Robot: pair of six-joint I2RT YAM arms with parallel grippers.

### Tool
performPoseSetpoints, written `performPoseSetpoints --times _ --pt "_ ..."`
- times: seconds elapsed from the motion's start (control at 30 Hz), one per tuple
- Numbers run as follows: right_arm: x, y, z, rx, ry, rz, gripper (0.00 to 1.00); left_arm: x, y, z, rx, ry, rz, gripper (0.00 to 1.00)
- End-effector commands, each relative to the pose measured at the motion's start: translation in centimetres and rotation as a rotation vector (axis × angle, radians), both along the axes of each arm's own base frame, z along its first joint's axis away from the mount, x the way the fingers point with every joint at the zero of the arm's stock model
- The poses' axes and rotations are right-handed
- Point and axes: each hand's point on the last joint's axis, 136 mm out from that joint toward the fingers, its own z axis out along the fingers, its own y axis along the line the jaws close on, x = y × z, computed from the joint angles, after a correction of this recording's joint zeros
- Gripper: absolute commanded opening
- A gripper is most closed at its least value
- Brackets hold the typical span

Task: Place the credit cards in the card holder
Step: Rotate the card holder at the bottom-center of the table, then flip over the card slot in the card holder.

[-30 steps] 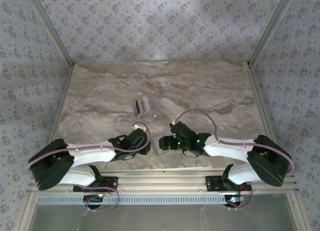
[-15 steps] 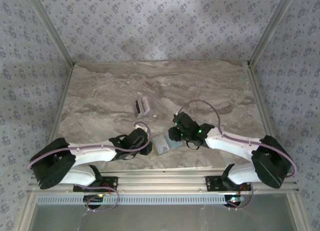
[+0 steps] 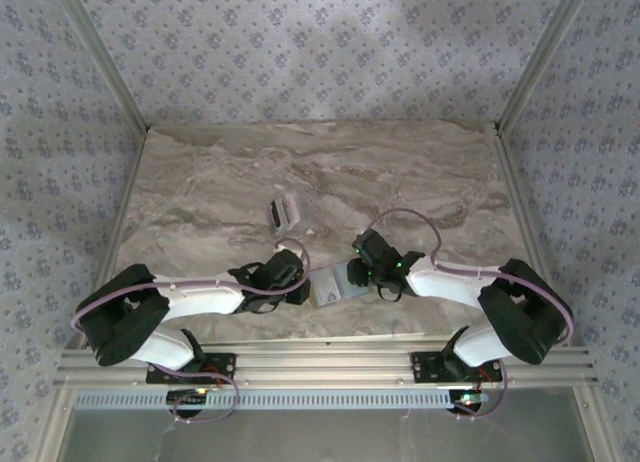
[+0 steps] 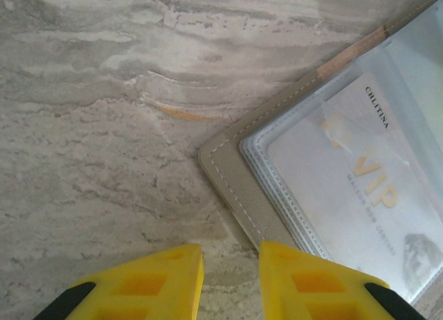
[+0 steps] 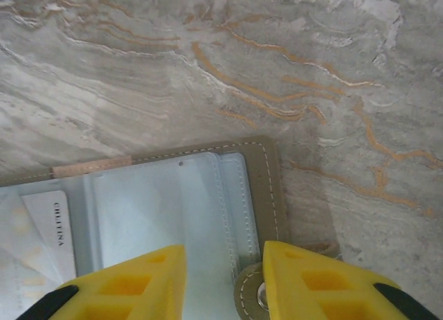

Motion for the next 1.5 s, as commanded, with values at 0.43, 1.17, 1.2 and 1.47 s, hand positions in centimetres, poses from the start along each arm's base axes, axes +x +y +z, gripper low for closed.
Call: performPoseSetpoints --times 0.43,1.17,1.2,1.47 --pt "-4.6 -1.3 0.6 -0.082 -0.002 -0.029 0.43 2.4 1.2 -0.2 0.012 -0.003 0.033 0.28" --pt "-1.3 1.8 1.1 -0.222 -0.02 0.119 0.42 1.7 1.0 -0.3 -0.02 0.002 0.021 0.29" --pt "-1.3 1.7 0.8 -0.228 -0.013 0.117 0.42 1.7 0.9 -0.3 -0.023 0.002 0.019 0.29" --pt "-1.7 1.7 -0.9 -0.233 0.014 0.122 0.36 1.8 0.6 -0.3 -0.023 0.004 0.015 0.29"
